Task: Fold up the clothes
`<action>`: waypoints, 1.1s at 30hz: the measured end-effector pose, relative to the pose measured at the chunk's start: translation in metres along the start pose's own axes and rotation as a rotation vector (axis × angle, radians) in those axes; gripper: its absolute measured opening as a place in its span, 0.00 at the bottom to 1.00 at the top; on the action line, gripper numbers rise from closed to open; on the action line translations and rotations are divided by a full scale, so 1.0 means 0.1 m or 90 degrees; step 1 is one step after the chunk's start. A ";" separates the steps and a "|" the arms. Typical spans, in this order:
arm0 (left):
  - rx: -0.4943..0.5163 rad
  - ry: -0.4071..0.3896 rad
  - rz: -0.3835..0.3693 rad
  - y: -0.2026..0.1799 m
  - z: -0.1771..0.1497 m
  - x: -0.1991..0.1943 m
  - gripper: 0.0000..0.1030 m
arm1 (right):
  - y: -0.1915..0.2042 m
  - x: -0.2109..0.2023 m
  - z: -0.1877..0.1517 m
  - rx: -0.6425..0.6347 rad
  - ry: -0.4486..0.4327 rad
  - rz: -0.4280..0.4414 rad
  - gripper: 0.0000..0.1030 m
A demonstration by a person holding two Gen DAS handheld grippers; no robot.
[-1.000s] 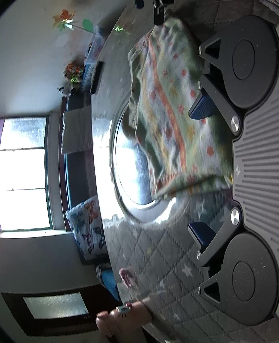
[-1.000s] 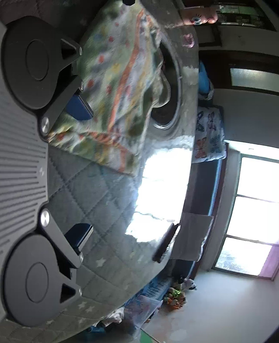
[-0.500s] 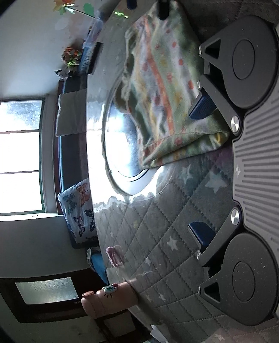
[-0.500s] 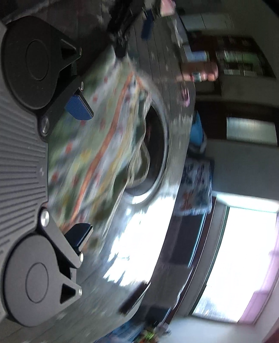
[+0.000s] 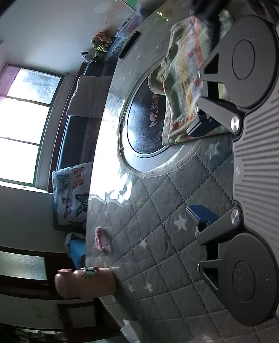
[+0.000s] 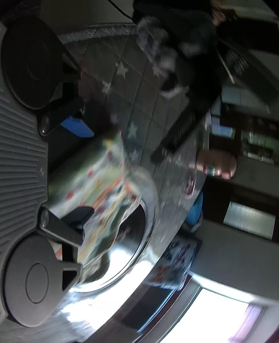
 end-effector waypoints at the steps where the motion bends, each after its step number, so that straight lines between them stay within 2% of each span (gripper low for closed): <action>1: -0.010 0.005 -0.005 -0.01 0.00 0.02 0.67 | 0.05 0.03 0.02 -0.010 0.001 0.007 0.56; 9: -0.088 0.059 -0.045 -0.06 -0.07 0.17 0.68 | 0.32 0.20 0.07 -0.084 0.016 0.036 0.35; 10: -0.099 0.065 -0.048 -0.06 -0.08 0.19 0.69 | 0.33 0.20 0.08 -0.090 0.016 0.035 0.26; 13: -0.136 0.085 -0.059 -0.08 -0.11 0.23 0.71 | 0.30 0.14 0.10 -0.064 0.007 0.038 0.16; 14: -0.147 0.088 -0.061 -0.08 -0.11 0.24 0.74 | 0.29 0.11 0.10 -0.055 0.004 0.039 0.15; 19: -0.184 0.100 -0.077 -0.14 -0.10 0.26 0.74 | 0.23 -0.01 0.14 -0.008 -0.011 0.044 0.10; 28: -0.262 0.129 -0.112 -0.35 -0.13 0.28 0.72 | 0.05 -0.36 0.29 0.054 -0.061 0.036 0.09; 30: -0.279 0.136 -0.125 -0.40 -0.15 0.27 0.67 | 0.06 -0.42 0.28 0.060 -0.066 0.037 0.08; 32: -0.296 0.147 -0.134 -0.43 -0.20 0.29 0.46 | 0.09 -0.46 0.26 0.063 -0.068 0.042 0.08; 33: -0.305 0.154 -0.135 -0.42 -0.23 0.30 0.39 | 0.11 -0.47 0.24 0.064 -0.069 0.045 0.08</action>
Point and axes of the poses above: each gripper's, at about its wrist camera, not at the fingertips, and x roughly the way its jaws point, y to its left, z to its top, the point moved 10 cm from there along x, roughly the way its jaws point, and after that the axes turned 13 degrees about -y, right-handed, at the moved point
